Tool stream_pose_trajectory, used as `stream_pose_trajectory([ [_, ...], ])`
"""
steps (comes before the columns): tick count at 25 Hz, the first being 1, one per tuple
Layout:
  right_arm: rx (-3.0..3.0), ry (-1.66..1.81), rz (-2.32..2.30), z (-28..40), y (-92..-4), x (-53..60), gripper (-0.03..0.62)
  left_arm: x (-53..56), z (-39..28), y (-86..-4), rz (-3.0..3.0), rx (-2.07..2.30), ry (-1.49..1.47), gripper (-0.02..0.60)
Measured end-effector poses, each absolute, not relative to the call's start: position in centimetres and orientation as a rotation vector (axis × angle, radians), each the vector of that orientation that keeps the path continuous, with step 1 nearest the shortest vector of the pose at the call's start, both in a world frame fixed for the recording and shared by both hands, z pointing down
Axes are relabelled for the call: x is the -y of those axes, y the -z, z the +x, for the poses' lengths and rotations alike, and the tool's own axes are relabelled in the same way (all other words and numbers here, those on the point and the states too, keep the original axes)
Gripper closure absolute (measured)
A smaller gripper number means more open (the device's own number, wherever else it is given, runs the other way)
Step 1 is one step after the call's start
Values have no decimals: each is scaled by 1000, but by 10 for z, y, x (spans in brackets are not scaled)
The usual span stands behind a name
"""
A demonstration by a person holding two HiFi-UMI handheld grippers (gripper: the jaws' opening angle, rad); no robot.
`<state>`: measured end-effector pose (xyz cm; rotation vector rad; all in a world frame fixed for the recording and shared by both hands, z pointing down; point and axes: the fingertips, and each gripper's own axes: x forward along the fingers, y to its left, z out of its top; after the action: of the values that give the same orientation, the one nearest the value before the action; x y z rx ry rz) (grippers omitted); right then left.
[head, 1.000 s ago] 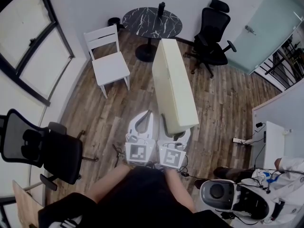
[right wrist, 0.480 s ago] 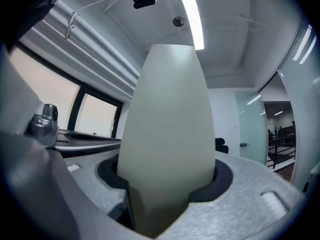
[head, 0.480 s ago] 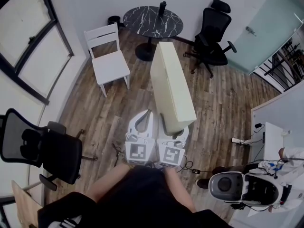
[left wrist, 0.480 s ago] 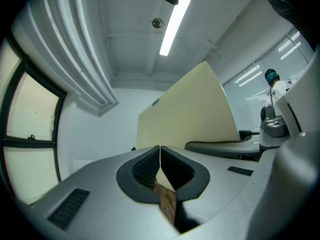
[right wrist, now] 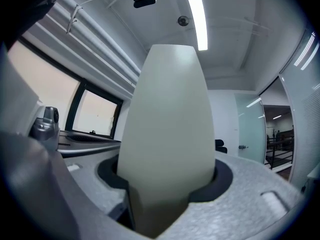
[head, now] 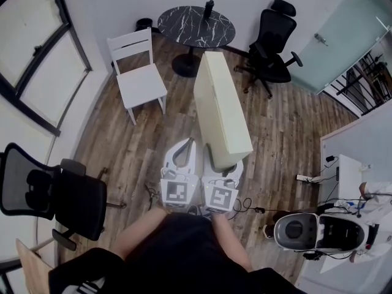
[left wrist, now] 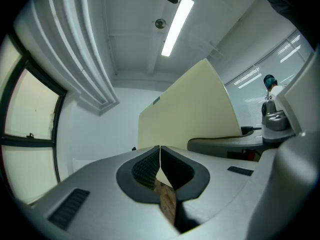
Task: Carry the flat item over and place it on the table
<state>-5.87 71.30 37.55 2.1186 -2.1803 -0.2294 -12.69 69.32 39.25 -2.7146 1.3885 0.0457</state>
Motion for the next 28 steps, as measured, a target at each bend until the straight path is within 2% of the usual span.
stream_pose_trajectory([
  [14, 2158, 228, 2168, -83, -381, -690, 303, -662, -164, -404, -2739, -1345, -29, 580],
  [22, 2223, 201, 2169, -60, -398, -644, 303, -618, -136, -412, -2686, -1337, 27, 580],
  [28, 2239, 200, 2132, -19, -406, -592, 303, -571, -102, -409, -2662, -1398, 44, 580],
])
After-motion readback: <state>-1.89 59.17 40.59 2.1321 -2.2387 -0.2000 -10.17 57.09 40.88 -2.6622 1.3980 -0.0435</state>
